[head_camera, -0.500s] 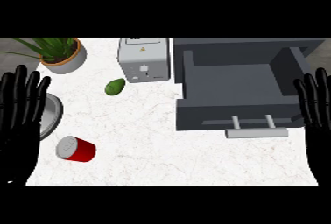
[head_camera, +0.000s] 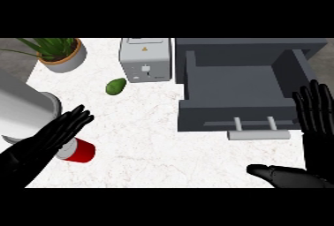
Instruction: Pick up the can, place it into the drawer and close the drawer
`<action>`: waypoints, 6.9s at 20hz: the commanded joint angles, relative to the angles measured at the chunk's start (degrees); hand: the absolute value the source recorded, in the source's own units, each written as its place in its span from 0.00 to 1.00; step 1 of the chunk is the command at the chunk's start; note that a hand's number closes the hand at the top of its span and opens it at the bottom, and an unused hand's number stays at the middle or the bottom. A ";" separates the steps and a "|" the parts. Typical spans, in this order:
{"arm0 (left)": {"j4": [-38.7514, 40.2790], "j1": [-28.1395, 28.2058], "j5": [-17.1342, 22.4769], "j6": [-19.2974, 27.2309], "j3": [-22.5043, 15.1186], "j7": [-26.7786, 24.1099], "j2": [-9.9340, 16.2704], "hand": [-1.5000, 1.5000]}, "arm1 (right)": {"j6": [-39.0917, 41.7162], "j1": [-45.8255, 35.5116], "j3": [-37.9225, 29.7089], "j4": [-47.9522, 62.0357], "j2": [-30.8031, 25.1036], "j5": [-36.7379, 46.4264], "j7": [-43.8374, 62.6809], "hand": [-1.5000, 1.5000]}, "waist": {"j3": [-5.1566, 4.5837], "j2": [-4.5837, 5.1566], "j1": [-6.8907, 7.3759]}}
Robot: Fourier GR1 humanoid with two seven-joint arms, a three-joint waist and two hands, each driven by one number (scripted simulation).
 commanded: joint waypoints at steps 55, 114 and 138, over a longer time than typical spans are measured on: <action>37.80 -7.11 16.79 -27.91 8.34 10.89 10.34 0.00 | 25.19 22.81 -31.73 -6.83 -2.01 -25.52 1.67 0.00 | 0.14 -0.37 0.67; 85.75 -26.19 -13.77 -12.50 11.54 -26.32 -6.81 1.00 | 31.33 22.51 -38.89 -9.83 1.52 -31.00 7.41 0.00 | 0.16 -0.48 0.90; 39.50 -30.61 -6.64 39.56 4.93 0.57 -20.38 1.00 | 25.58 23.97 -35.81 -18.56 4.60 -31.32 12.15 0.00 | 0.17 -0.45 0.59</action>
